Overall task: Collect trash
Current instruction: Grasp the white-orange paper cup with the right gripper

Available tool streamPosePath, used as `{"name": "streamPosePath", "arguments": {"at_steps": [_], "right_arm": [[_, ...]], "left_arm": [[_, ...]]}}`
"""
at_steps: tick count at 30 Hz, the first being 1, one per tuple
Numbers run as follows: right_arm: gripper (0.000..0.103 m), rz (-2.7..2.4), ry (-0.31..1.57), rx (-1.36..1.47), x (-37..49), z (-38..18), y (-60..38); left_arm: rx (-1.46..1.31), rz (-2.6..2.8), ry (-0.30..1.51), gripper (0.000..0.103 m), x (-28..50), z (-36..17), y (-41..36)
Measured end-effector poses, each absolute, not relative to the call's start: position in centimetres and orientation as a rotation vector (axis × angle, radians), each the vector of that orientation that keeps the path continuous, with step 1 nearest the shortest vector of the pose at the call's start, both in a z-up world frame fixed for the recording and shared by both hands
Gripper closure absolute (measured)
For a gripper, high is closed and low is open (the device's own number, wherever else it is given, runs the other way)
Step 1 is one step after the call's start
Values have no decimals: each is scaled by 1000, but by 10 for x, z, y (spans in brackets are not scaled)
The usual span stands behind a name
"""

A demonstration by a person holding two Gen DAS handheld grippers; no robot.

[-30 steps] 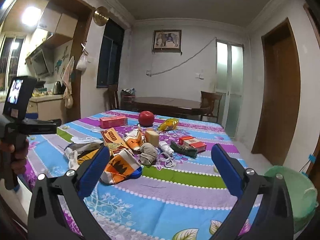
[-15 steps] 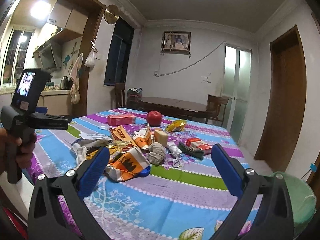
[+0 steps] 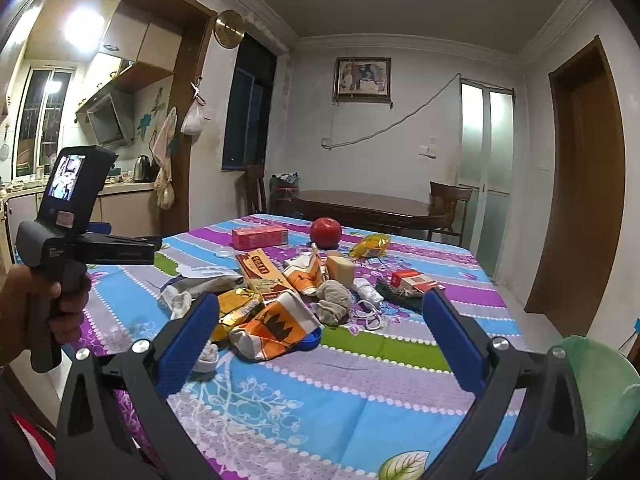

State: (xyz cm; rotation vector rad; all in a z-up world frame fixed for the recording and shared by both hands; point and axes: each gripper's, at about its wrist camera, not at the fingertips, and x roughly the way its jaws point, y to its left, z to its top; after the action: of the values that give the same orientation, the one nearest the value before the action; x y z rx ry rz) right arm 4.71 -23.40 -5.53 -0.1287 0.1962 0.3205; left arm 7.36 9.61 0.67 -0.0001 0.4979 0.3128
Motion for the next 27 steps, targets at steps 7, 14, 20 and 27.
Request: {"name": "streamPosePath", "arguments": {"at_steps": [7,14,20,27], "right_arm": [[5,370,218,-92,48,-53,-233],[5,388,223,-93,48,-51,-231],[5,390,220,-115,48,-52,-227],[5,406,222,-117,50,-52,-226]], "left_arm": [[-4,311,507,5,75,5,96],[-3,311,506,5,76,4,97],[-3,308,504,5,78,4,96],[-2,324,507,5,78,4,101]]}}
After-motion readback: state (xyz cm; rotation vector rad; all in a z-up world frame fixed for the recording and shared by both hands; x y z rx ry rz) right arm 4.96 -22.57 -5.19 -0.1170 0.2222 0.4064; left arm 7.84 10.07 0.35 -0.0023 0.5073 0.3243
